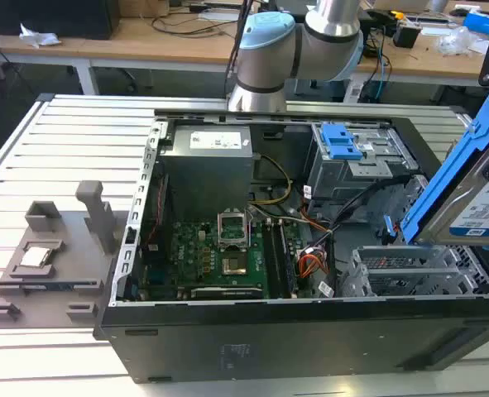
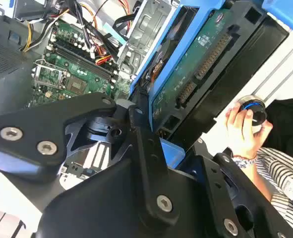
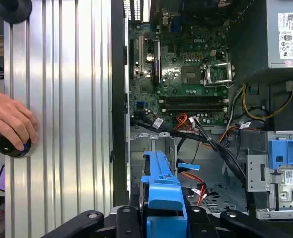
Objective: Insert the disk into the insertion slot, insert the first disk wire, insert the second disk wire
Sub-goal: 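Insert the disk into the insertion slot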
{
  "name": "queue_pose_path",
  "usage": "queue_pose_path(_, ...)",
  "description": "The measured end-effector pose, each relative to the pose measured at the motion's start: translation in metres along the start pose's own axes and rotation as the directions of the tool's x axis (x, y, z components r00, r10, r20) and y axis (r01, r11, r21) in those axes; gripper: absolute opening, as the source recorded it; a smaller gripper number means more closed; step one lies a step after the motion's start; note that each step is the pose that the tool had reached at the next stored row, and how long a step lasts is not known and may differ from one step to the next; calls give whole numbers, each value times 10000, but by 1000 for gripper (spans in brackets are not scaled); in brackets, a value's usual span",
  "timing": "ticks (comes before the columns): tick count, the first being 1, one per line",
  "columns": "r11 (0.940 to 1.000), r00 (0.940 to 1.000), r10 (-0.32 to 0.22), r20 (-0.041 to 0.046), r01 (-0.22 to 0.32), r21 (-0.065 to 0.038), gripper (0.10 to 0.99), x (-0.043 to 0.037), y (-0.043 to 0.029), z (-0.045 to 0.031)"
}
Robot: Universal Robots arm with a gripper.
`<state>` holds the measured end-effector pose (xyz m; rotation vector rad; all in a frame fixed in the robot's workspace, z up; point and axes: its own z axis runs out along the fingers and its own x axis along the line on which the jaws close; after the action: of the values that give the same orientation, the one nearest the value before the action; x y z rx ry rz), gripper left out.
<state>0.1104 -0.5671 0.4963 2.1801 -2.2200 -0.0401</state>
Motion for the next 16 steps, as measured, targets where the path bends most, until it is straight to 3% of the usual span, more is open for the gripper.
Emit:
queue_pose_path(6, 9998, 9998, -211, -8, 211, 0, 365, -112, 17, 3)
queue_pose_path(9, 9998, 9998, -213, -9, 213, 1, 365, -289, 20, 2)
queue_pose_path(16, 9998, 9998, -213, -9, 213, 1, 365, -302, 19, 33)
